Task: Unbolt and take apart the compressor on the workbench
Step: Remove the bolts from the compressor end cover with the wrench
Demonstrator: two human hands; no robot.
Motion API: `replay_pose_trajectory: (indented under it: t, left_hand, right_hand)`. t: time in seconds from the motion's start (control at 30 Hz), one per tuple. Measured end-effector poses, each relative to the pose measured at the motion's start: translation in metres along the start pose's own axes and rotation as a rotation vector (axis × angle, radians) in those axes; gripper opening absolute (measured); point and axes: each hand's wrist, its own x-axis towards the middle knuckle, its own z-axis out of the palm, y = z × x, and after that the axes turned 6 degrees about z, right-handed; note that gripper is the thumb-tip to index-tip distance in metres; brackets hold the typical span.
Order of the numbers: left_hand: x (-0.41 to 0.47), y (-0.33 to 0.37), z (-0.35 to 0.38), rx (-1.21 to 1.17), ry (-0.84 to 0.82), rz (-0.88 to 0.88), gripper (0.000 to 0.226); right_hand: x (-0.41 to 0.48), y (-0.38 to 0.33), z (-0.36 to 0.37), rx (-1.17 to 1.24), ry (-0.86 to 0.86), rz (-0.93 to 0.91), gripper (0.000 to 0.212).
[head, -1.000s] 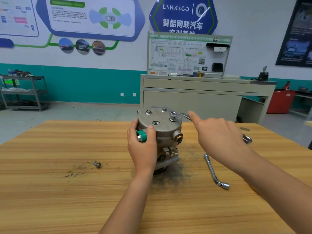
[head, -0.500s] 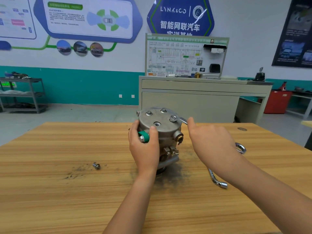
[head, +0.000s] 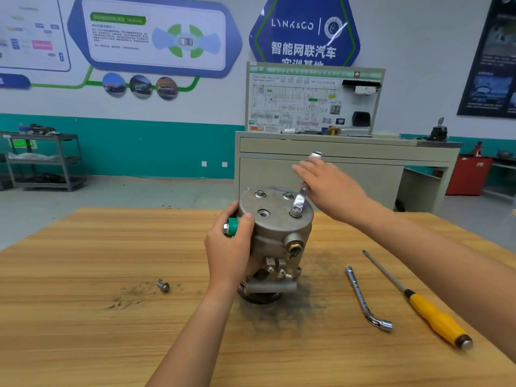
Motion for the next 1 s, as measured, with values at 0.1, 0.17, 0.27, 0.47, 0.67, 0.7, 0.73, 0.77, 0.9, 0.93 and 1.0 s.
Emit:
replay_pose_trajectory:
  t: [0.1, 0.17, 0.27, 0.47, 0.67, 0.7, 0.73, 0.77, 0.9, 0.93, 1.0]
  left_hand:
    - [0.003, 0.001, -0.003, -0.006, -0.011, 0.006, 0.025]
    - [0.004, -0.001, -0.006, 0.016, -0.017, 0.024, 0.025]
    - [0.001, -0.004, -0.010, 0.041, 0.009, 0.054, 0.026]
    - [-0.008, -0.005, -0.002, 0.048, 0.098, 0.070, 0.032]
    - [-0.012, -0.004, 0.003, 0.059, 0.119, 0.075, 0.034]
    - [-0.012, -0.004, 0.003, 0.059, 0.126, 0.071, 0.034]
    - [-0.012, -0.004, 0.003, 0.064, 0.130, 0.067, 0.034]
    - [-0.012, -0.004, 0.003, 0.069, 0.133, 0.067, 0.035]
    - [-0.015, -0.003, 0.004, 0.080, 0.164, 0.080, 0.036]
    - [-0.017, -0.002, 0.005, 0.087, 0.170, 0.086, 0.038]
    - [-0.020, -0.002, 0.006, 0.090, 0.180, 0.102, 0.041]
  right_hand:
    - [0.030, -0.015, -0.002, 0.052, -0.009, -0.165, 0.041]
    - [0.031, -0.022, -0.007, 0.162, 0.046, -0.085, 0.037]
    - [0.016, -0.022, -0.032, 0.809, 0.368, 0.347, 0.031]
    - [-0.059, -0.028, -0.066, 0.258, 0.144, 0.235, 0.036]
    - [-0.095, -0.035, -0.057, -0.044, -0.139, 0.284, 0.050]
    - [-0.096, -0.036, -0.056, -0.076, -0.133, 0.284, 0.051]
    - [-0.096, -0.037, -0.056, -0.109, -0.127, 0.284, 0.053]
    - [-0.095, -0.039, -0.057, -0.138, -0.129, 0.277, 0.056]
    - [-0.094, -0.052, -0.062, -0.241, -0.137, 0.204, 0.068]
    - [-0.094, -0.054, -0.063, -0.252, -0.136, 0.187, 0.068]
    - [-0.093, -0.056, -0.066, -0.263, -0.143, 0.178, 0.068]
